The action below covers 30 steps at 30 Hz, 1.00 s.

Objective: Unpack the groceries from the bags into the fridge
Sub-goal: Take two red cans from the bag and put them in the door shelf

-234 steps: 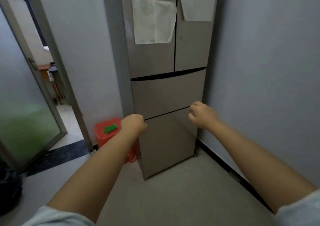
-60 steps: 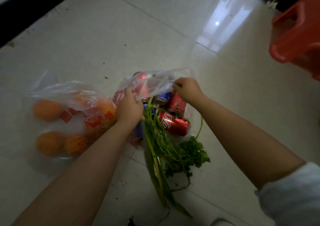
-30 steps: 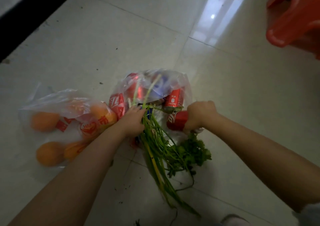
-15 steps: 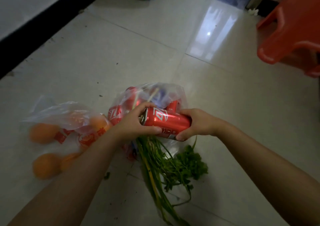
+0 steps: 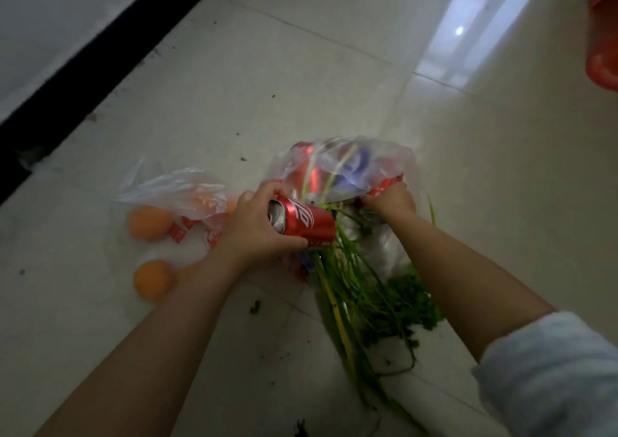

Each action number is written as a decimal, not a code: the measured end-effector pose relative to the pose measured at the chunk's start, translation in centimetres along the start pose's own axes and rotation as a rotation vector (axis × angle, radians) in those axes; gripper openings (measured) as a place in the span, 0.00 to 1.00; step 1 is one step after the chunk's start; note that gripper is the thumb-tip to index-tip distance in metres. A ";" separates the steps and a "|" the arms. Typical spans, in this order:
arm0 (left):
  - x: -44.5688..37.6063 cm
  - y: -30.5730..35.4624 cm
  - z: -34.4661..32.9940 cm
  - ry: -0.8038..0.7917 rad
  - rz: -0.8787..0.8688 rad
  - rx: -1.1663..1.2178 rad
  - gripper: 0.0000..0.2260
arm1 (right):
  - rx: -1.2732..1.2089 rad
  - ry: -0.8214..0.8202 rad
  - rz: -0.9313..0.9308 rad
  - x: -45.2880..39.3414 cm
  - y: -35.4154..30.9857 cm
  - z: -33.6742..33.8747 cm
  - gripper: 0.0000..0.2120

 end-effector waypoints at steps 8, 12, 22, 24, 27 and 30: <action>-0.4 0.7 -0.6 -0.017 0.062 -0.100 0.30 | 0.466 -0.072 0.104 5.6 -0.4 3.5 0.45; -1.5 1.1 -0.6 -0.061 0.065 -0.129 0.29 | 0.659 -0.202 0.129 8.1 3.2 2.3 0.52; -0.3 1.6 -0.4 -0.061 0.073 -0.168 0.31 | 0.640 -0.139 0.285 7.3 -0.1 1.3 0.29; 0.1 1.6 -0.4 -0.052 0.069 -0.169 0.31 | 0.728 -0.134 0.341 8.0 -0.9 1.5 0.27; 0.3 2.3 -0.7 -0.070 0.053 -0.221 0.30 | 0.909 -0.120 0.434 9.1 -1.5 3.1 0.27; 0.2 4.0 -1.0 -0.072 0.033 -0.313 0.30 | 0.950 -0.083 0.422 9.8 -1.8 5.8 0.26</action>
Point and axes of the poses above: each hand's wrist, its own x-axis away from the middle knuckle, its own z-axis out of the back of the hand, y = z × x, the point moved 6 cm from there along -x, towards the middle knuckle, and after that the axes turned 5 degrees about y, right-handed, at the moved point
